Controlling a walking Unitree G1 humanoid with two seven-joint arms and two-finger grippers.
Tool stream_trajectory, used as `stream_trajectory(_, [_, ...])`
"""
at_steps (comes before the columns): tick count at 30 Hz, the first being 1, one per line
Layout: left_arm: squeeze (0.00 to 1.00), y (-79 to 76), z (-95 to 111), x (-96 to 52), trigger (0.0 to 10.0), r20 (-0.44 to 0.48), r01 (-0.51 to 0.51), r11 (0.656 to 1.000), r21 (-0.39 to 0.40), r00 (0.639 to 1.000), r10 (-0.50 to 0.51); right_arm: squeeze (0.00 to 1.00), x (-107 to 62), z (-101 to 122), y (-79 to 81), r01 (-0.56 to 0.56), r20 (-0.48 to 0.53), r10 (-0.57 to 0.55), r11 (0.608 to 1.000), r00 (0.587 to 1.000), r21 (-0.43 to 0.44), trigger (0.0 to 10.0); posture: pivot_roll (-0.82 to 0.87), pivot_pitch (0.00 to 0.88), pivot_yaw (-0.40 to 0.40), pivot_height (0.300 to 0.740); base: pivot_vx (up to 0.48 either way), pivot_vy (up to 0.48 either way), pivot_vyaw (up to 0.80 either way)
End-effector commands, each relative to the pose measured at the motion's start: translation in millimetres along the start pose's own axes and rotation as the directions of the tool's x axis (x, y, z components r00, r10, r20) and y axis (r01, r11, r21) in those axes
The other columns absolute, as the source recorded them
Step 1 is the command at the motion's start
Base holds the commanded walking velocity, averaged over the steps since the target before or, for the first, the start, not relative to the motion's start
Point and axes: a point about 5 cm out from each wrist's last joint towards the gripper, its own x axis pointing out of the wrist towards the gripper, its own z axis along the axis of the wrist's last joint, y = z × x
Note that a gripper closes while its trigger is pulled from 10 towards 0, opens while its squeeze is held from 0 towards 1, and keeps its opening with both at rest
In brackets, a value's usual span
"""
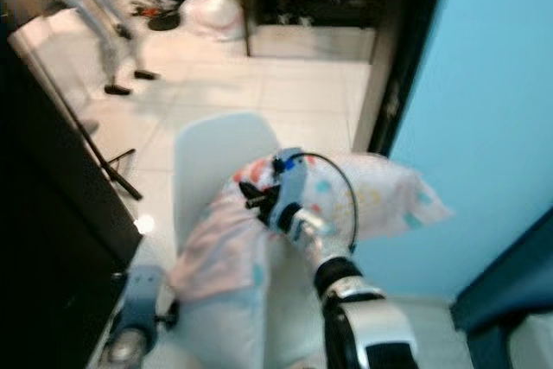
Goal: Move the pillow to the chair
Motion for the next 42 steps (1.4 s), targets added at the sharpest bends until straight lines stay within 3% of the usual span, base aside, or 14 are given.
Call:
stream_trajectory(1, [0.00, -3.7, -4, -1.3, 10.0, -0.020, 0.014, 1.000, 0.020, 1.000, -0.014, 0.00, 4.6, 10, 5.1, -0.021, 0.041, 0.023, 0.999, 0.999, -0.047, 10.0, -0.06, 0.061, -0.011, 0.740, 0.000, -0.480, 0.00])
stream_trajectory(6, [0.00, -4.0, -4, -1.3, 10.0, -0.020, 0.002, 1.000, 0.003, 1.000, -0.002, 0.00, 6.1, 0, 9.1, -0.017, -0.024, 0.014, 0.995, 1.000, -0.103, 10.0, -0.06, 0.063, -0.014, 0.740, 0.000, -0.252, 0.00])
stream_trajectory(9, [0.00, -3.3, -4, -0.9, 10.0, -0.022, -0.012, 1.000, -0.002, 1.000, 0.012, 0.00, 7.5, -22, 15.0, -0.010, -0.161, -0.019, 0.984, 0.987, -0.175, 10.0, -0.06, 0.063, -0.017, 0.740, 0.000, 0.000, 0.00])
stream_trajectory(11, [0.00, -1.6, -2, -0.5, 10.0, -0.019, -0.027, 1.000, -0.008, 0.999, 0.027, 0.00, 1.5, -60, 24.7, -0.104, -0.404, -0.004, 0.964, 0.915, -0.246, 10.0, -0.06, 0.066, -0.022, 0.740, 0.000, 0.000, 0.00])
stream_trajectory(12, [0.00, -1.6, -2, -0.5, 10.0, -0.019, -0.027, 1.000, -0.008, 0.999, 0.027, 0.00, 1.5, -60, 24.7, -0.104, -0.404, -0.004, 0.964, 0.915, -0.246, 10.0, -0.06, 0.066, -0.022, 0.740, 0.000, 0.000, 0.00])
stream_trajectory(15, [0.00, 5.3, -1, 0.2, 10.0, -0.013, -0.062, 0.998, -0.032, 0.998, 0.061, 0.00, -23.1, -106, 23.6, -0.126, -0.670, -0.039, 0.972, 0.742, -0.196, 10.0, -0.05, 0.073, -0.030, 0.740, 0.000, 0.000, 0.00])
stream_trajectory(17, [0.00, 7.4, -1, 0.3, 10.0, -0.011, -0.070, 0.997, -0.035, 0.997, 0.070, 0.00, -27.3, -110, 21.9, -0.097, -0.691, -0.048, 0.981, 0.722, -0.170, 10.0, -0.04, 0.074, -0.030, 0.740, 0.000, 0.000, 0.00])
stream_trajectory(18, [0.00, 10.9, -2, -0.4, 10.0, -0.013, -0.085, 0.996, -0.040, 0.996, 0.084, 0.00, -32.5, -116, 22.6, -0.064, -0.719, -0.020, 0.994, 0.695, -0.090, 10.0, -0.05, 0.080, -0.030, 0.740, 0.000, 0.000, 0.00])
stream_trajectory(25, [0.00, 12.7, -9, -2.7, 10.0, -0.024, -0.099, 0.994, -0.038, 0.995, 0.098, 0.00, -41.6, -131, 27.7, -0.034, -0.777, -0.006, 0.999, 0.630, -0.035, 10.0, -0.05, 0.100, -0.037, 0.730, 0.000, 0.000, 0.00])
stream_trajectory(29, [0.00, 11.8, -11, -3.9, 10.0, -0.025, -0.103, 0.994, -0.039, 0.994, 0.102, 0.00, -41.1, -136, 29.7, 0.010, -0.753, -0.044, 0.999, 0.657, -0.049, 10.0, -0.04, 0.115, -0.042, 0.715, 0.000, 0.000, 0.00])
stream_trajectory(31, [0.00, 14.9, -9, -3.8, 10.0, -0.011, -0.121, 0.991, -0.050, 0.993, 0.120, 0.00, -34.0, -132, 33.1, 0.057, -0.683, -0.055, 0.998, 0.728, -0.020, 10.0, -0.03, 0.138, -0.053, 0.705, 0.000, 0.000, 0.00])
stream_trajectory(34, [0.00, 19.4, -6, -3.3, 10.0, 0.013, -0.144, 0.988, -0.059, 0.989, 0.145, 0.00, -29.6, -129, 34.0, 0.086, -0.637, -0.066, 0.996, 0.768, 0.000, 10.0, -0.02, 0.156, -0.064, 0.695, 0.000, 0.000, 0.00])
stream_trajectory(39, [0.00, 31.3, 5, -1.9, 10.0, 0.073, -0.192, 0.978, -0.078, 0.978, 0.197, 0.00, -28.9, -128, 32.9, 0.113, -0.627, -0.099, 0.993, 0.772, -0.017, 10.0, 0.01, 0.179, -0.079, 0.680, 0.000, 0.000, 0.00])
stream_trajectory(42, [0.00, 51.5, 25, -0.5, 10.0, 0.171, -0.251, 0.962, -0.110, 0.948, 0.267, 0.00, -31.9, -136, 36.7, 0.119, -0.667, -0.119, 0.992, 0.736, -0.046, 10.0, 0.04, 0.201, -0.086, 0.665, 0.000, 0.000, 0.00])
